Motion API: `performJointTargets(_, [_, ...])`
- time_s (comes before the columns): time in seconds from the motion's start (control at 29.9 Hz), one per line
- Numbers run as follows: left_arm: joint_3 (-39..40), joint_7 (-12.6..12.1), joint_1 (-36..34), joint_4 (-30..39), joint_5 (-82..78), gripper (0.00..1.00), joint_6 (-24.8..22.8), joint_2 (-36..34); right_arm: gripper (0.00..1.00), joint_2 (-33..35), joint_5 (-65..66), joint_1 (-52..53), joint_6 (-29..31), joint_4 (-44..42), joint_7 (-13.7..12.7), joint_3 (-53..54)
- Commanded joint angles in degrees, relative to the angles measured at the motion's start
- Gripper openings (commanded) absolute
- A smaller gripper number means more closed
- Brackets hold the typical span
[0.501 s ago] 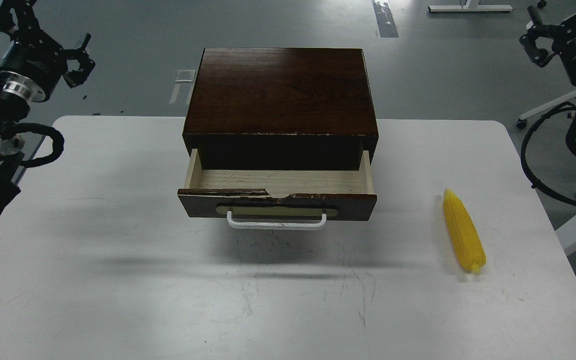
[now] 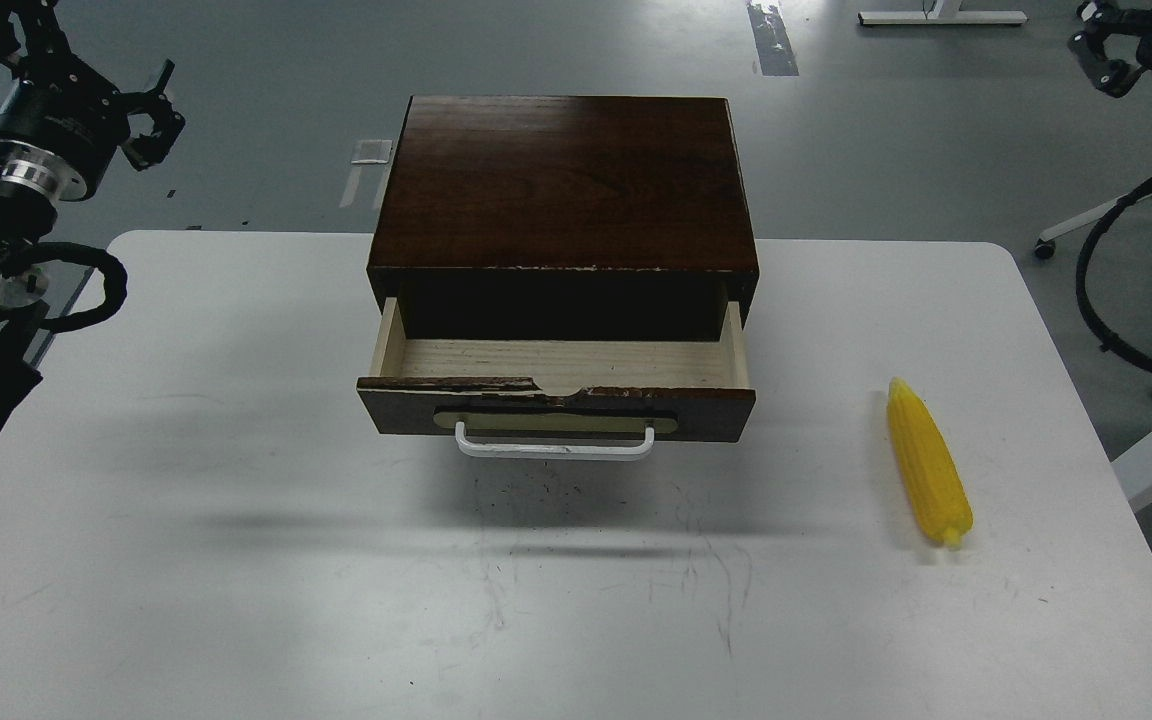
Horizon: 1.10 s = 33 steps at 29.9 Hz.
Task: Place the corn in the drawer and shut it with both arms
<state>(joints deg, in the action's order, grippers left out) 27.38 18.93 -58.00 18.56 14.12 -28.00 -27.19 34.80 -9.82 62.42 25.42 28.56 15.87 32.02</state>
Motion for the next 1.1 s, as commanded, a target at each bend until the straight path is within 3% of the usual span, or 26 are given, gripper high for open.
performJointTargets(0.0, [0.2,0.3,0.0,0.0,0.0,0.98,0.0,0.2,1.00,2.9,8.8,7.4,-1.6,0.1,-0.2,-9.5])
performJointTargets(0.13, [0.1,0.2,0.0,-0.5,0.0,0.98,0.0,0.2,1.00,5.4,12.5,14.0,-1.8,0.6,-0.4,-17.6])
performJointTargets(0.3, [-0.1,0.0,-0.3,-0.5,-0.1,0.98,0.0,-0.1,1.00,6.2,25.8,21.7,-4.5,6.7,-3.2,-33.4])
performJointTargets(0.43, [0.0,0.1,-0.2,-0.1,-0.3,0.98,0.0,0.1,1.00,6.7,34.8,22.8,-6.2,11.1,-3.7,-36.1])
performJointTargets(0.57, [0.0,0.1,-0.2,0.1,-0.4,0.98,0.0,0.2,1.00,9.9,42.9,22.7,-6.3,19.1,-7.9,-37.5])
performJointTargets(0.67, [0.0,0.1,-0.2,0.2,-0.7,0.98,0.0,0.4,1.00,12.8,47.0,21.8,-6.5,27.7,-14.0,-41.9])
performJointTargets(0.7, [-0.1,0.1,-0.2,0.2,-0.7,0.98,0.0,0.4,1.00,13.7,48.8,21.7,-6.6,30.3,-14.7,-44.1])
performJointTargets(0.87, [0.0,0.2,-0.3,0.2,-0.7,0.98,0.0,0.3,1.00,13.9,54.9,18.9,-9.1,35.6,-14.8,-48.8])
performJointTargets(1.07, [0.0,0.2,-0.4,0.2,-0.7,0.98,0.0,0.3,1.00,12.0,63.3,12.3,-9.3,36.0,-14.9,-49.3])
